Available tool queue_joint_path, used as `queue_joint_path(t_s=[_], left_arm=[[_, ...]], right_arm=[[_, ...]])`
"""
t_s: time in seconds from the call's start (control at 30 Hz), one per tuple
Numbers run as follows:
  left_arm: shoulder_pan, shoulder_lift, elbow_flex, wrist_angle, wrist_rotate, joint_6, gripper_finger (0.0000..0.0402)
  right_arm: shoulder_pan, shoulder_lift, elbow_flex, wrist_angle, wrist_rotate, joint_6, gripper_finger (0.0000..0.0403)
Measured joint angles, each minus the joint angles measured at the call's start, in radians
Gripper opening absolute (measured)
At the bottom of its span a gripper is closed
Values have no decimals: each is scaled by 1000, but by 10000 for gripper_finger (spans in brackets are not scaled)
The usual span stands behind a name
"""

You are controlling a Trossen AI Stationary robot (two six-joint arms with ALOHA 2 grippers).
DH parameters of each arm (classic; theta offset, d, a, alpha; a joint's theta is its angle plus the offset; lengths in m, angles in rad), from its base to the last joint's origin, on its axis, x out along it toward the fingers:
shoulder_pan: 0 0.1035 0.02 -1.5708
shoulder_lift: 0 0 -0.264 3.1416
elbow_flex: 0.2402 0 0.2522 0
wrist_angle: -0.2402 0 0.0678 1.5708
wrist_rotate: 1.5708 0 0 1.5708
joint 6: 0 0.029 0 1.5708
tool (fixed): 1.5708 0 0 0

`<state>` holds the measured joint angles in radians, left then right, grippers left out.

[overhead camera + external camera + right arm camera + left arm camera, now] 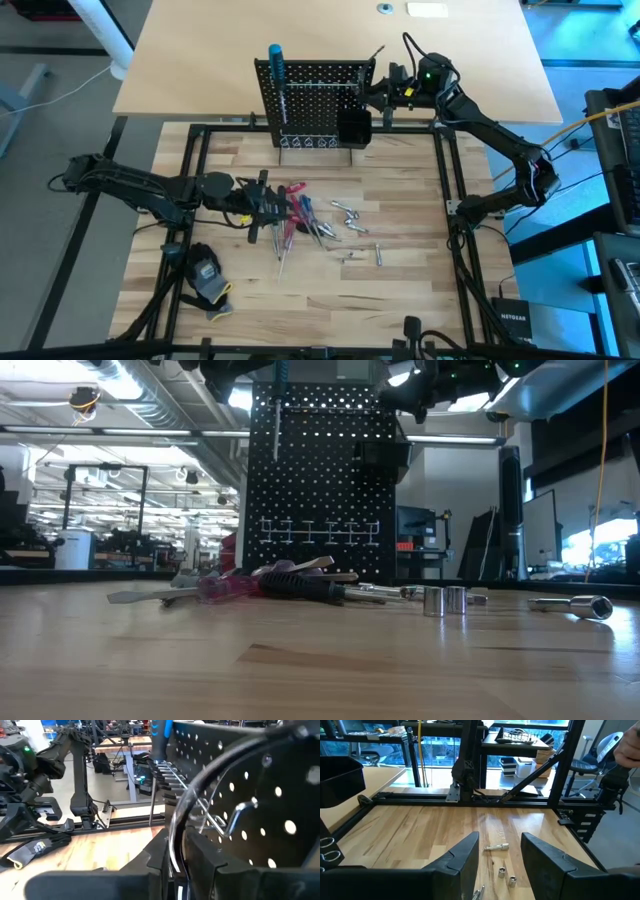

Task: Hang tools onto peg board
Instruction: Hang the black safety goggles on the peg board

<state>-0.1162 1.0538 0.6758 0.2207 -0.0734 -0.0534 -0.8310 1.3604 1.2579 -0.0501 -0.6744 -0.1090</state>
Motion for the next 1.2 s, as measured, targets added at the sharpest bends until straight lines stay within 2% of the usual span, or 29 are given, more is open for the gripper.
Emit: queue_joint_path(t_s=[0.17, 0.37, 0.63, 0.8, 1.0, 1.07, 1.2], left_arm=[[0, 0, 0, 0, 0, -2, 136], [0, 0, 0, 0, 0, -3, 136], [0, 0, 0, 0, 0, -3, 136], [0, 0, 0, 0, 0, -3, 136], [0, 0, 0, 0, 0, -3, 136], [0, 0, 0, 0, 0, -7, 136], [0, 0, 0, 0, 0, -12, 136]], right_arm=[[0, -7, -1, -11, 3, 0, 99], [0, -51, -1, -8, 76, -1, 141], [0, -67, -1, -21, 125, -1, 149], [0, -67, -1, -54, 152, -1, 122], [0, -67, -1, -66, 151, -1, 22], [1, -73, -1, -70, 149, 1, 16], [24, -111, -1, -110, 168, 5, 28]])
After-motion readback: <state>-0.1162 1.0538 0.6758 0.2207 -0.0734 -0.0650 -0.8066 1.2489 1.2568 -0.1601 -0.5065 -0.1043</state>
